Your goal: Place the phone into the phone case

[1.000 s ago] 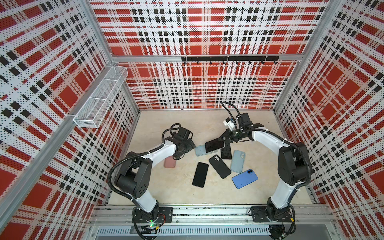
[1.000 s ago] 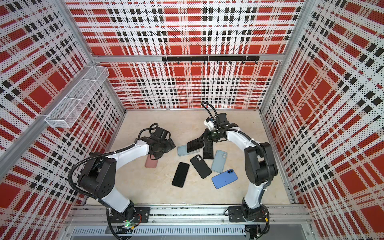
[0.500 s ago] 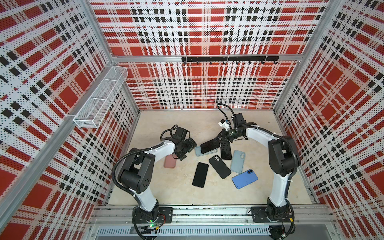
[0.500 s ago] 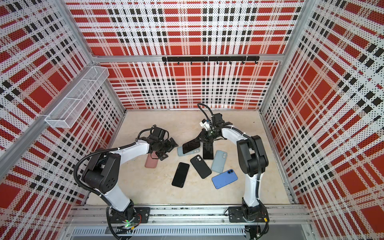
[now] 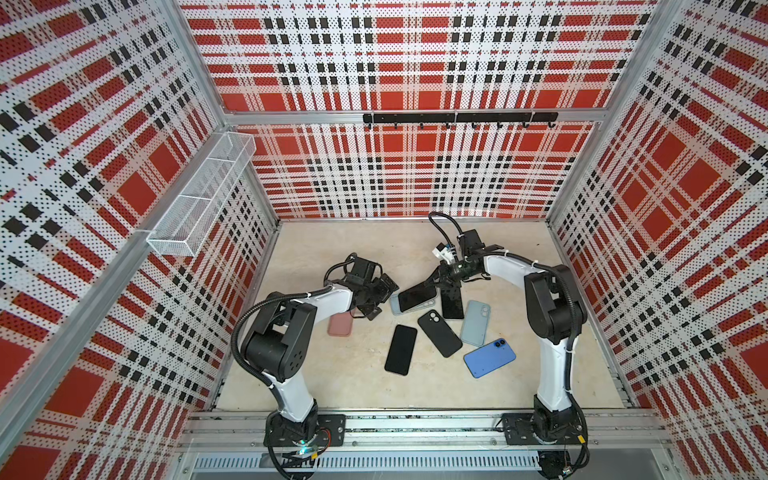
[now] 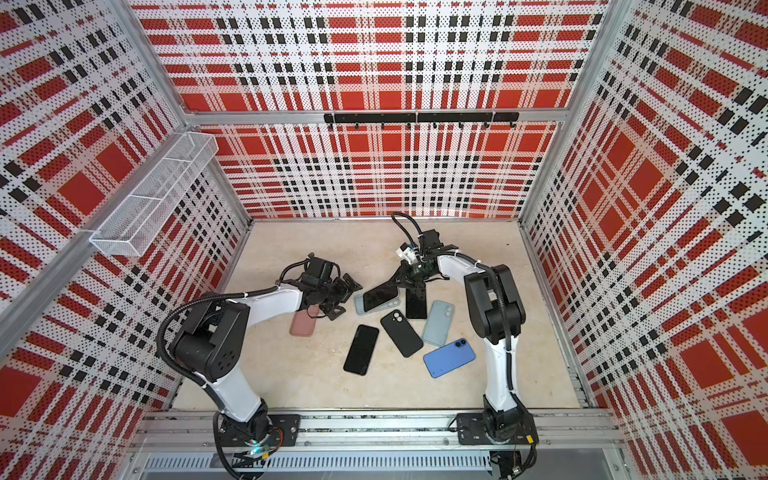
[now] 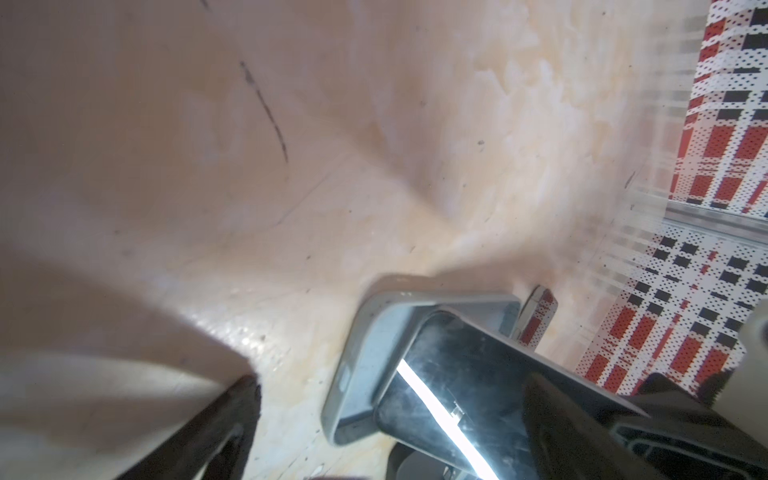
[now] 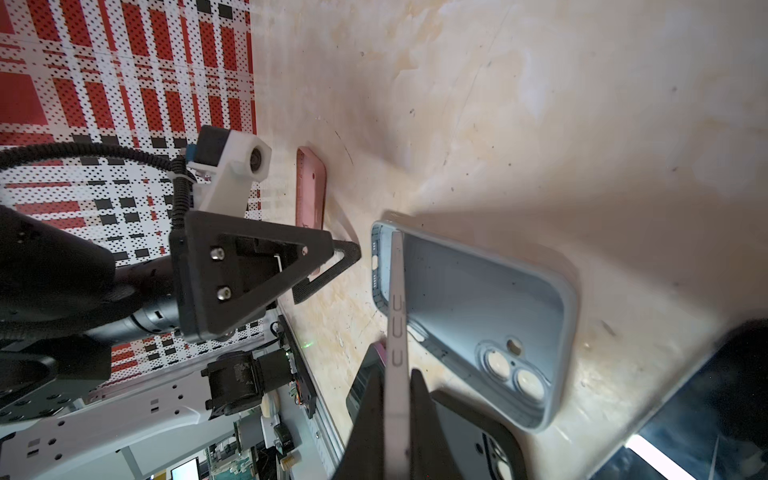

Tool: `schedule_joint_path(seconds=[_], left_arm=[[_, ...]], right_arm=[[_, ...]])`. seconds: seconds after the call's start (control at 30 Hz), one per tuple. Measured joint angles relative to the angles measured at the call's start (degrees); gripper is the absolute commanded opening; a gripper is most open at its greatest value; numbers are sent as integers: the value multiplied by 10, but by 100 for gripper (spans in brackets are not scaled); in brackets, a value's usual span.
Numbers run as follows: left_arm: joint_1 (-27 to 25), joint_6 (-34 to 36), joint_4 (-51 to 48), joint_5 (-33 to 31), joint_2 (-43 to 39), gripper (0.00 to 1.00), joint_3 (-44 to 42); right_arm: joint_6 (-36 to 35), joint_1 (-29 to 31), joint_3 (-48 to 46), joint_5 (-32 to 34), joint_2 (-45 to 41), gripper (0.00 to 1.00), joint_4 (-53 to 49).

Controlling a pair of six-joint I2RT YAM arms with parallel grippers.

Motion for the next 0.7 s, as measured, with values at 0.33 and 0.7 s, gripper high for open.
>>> schedule_joint_path(seconds=[0.33, 0.7], left_arm=[[3, -7, 35, 9, 12, 100, 0], [3, -19, 67, 24, 31, 100, 9]], right_arm=[[1, 0, 10, -17, 21, 0, 1], [21, 5, -2, -33, 36, 0, 41]])
